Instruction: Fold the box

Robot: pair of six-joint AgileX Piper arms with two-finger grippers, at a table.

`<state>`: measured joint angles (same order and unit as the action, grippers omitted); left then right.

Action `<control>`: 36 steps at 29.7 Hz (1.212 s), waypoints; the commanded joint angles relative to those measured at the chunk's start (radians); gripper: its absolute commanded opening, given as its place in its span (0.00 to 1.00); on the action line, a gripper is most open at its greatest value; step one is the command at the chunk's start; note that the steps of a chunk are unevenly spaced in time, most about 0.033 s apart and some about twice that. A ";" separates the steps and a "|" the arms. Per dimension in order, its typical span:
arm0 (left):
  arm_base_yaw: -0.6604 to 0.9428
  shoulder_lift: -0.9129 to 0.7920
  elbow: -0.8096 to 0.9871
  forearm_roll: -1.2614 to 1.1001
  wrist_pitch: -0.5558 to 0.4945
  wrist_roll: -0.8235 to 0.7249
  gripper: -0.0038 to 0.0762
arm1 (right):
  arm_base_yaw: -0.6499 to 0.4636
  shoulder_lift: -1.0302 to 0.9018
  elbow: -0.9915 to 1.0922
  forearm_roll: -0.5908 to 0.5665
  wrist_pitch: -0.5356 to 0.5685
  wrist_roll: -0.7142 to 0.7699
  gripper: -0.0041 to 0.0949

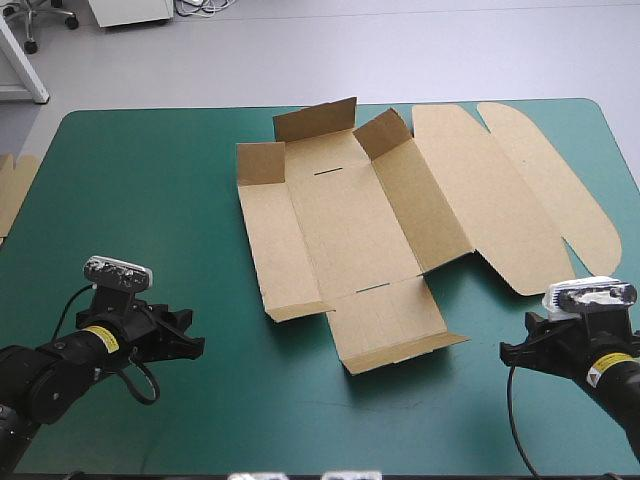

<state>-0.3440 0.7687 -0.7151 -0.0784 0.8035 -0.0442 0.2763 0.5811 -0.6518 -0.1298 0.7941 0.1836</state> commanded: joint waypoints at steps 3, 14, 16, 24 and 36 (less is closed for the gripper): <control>-0.006 -0.005 -0.034 -0.006 -0.057 -0.001 0.40 | -0.005 0.008 -0.035 -0.007 -0.065 -0.008 0.34; -0.006 -0.005 -0.034 -0.006 -0.055 -0.001 0.40 | -0.005 0.008 -0.035 -0.007 -0.065 -0.006 0.34; -0.006 -0.003 -0.034 -0.006 -0.051 -0.001 0.40 | -0.005 0.008 -0.035 -0.007 -0.065 -0.006 0.34; -0.006 0.112 -0.124 -0.006 0.001 0.003 0.40 | -0.005 0.008 -0.058 -0.165 -0.065 0.114 0.34; -0.006 0.349 -0.223 -0.083 -0.059 0.023 0.46 | -0.005 0.100 -0.183 -0.165 -0.031 0.100 0.43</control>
<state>-0.3440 1.0765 -0.9029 -0.1157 0.8018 -0.0261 0.2763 0.6386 -0.7777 -0.2757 0.8118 0.3038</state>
